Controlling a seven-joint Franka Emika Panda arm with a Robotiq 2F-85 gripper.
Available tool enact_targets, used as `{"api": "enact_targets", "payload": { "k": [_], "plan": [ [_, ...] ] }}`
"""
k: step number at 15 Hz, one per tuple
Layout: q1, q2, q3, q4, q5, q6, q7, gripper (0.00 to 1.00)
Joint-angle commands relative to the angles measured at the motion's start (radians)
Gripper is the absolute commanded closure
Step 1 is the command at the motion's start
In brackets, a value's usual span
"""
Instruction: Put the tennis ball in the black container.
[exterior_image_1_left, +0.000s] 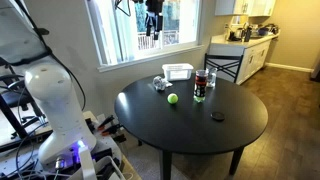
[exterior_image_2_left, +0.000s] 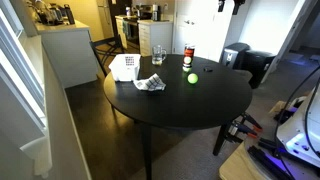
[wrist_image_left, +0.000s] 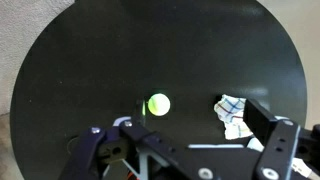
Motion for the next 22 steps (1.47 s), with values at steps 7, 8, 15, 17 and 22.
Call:
{"api": "enact_targets", "payload": {
  "k": [7,8,15,17,22],
  "plan": [
    [-0.012,0.001,0.01,0.003,0.003,-0.003,-0.003,0.0],
    [-0.012,0.001,0.01,0.003,0.003,-0.003,-0.003,0.0],
    [-0.018,0.057,0.011,-0.015,-0.035,0.081,-0.008,0.0],
    [-0.022,0.103,0.001,-0.021,-0.023,0.126,-0.007,0.0],
    [-0.032,0.225,-0.022,-0.032,0.003,0.239,-0.008,0.0]
  ]
}}
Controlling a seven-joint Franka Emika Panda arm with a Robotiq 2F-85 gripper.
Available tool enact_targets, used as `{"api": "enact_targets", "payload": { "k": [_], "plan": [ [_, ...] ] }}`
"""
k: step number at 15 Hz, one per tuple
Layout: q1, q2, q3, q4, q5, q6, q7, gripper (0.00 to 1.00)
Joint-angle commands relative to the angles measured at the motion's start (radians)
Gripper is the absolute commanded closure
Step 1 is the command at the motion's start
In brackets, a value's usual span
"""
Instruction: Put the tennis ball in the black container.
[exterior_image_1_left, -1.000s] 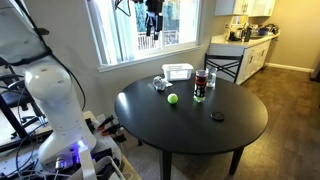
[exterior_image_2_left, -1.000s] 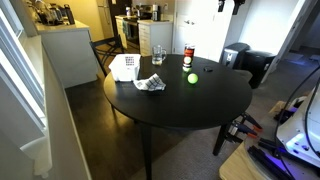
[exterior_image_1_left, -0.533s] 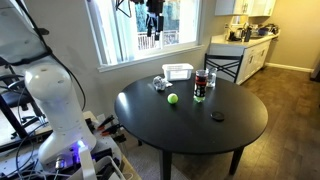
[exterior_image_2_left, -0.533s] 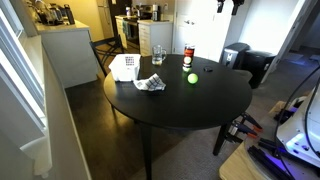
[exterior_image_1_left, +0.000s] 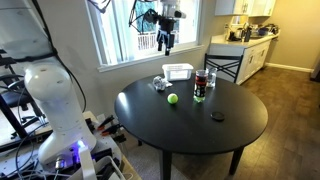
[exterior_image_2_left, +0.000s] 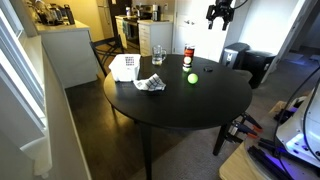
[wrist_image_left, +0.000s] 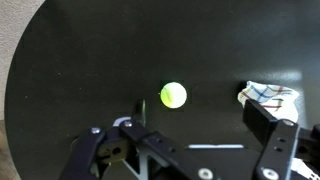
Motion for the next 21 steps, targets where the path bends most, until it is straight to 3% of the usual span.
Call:
{"api": "enact_targets", "payload": {
  "k": [1,15,21],
  "plan": [
    [-0.016,0.07,-0.005,-0.009,0.021,0.068,-0.01,0.0],
    [-0.024,0.277,-0.005,0.012,0.052,0.235,-0.057,0.0],
    [-0.01,0.347,0.013,0.044,0.022,0.374,-0.055,0.0]
  ]
}}
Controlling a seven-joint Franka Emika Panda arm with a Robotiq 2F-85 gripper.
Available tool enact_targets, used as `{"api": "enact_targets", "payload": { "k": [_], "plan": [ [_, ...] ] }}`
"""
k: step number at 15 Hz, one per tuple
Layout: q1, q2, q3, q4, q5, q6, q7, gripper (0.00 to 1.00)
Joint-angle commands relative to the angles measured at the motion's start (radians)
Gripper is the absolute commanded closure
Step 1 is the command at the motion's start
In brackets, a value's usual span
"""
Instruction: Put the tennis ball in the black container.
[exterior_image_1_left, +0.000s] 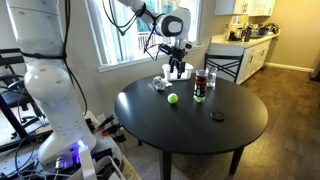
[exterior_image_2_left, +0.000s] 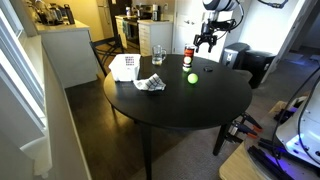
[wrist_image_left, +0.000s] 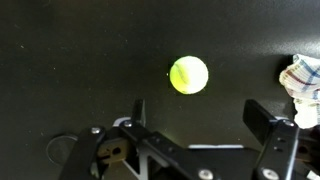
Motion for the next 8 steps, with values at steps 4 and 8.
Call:
{"api": "enact_targets", "payload": {
  "k": [4,8],
  "plan": [
    [0.002,0.089,0.045,0.068,0.04,0.078,-0.056,0.0],
    [-0.01,0.123,0.08,0.104,0.115,0.036,-0.109,0.0]
  ]
}}
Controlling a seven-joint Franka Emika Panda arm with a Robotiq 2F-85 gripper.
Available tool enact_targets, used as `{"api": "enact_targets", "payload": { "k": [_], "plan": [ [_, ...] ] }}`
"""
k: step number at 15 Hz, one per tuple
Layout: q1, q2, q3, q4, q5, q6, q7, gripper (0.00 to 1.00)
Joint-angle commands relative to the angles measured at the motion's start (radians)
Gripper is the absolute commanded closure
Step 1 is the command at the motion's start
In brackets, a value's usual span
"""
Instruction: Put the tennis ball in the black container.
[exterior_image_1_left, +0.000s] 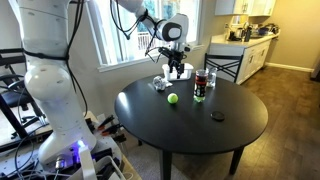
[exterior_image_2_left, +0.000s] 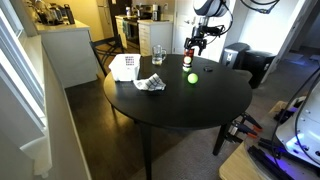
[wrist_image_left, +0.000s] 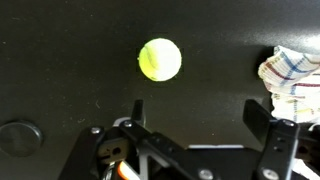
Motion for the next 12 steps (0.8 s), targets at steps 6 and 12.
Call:
{"api": "enact_targets", "payload": {
  "k": [6,12],
  "plan": [
    [0.003,0.017,0.004,0.014,0.025,-0.005,-0.02,0.0],
    [0.018,0.042,0.011,-0.018,0.014,0.069,-0.014,0.0]
  ]
}}
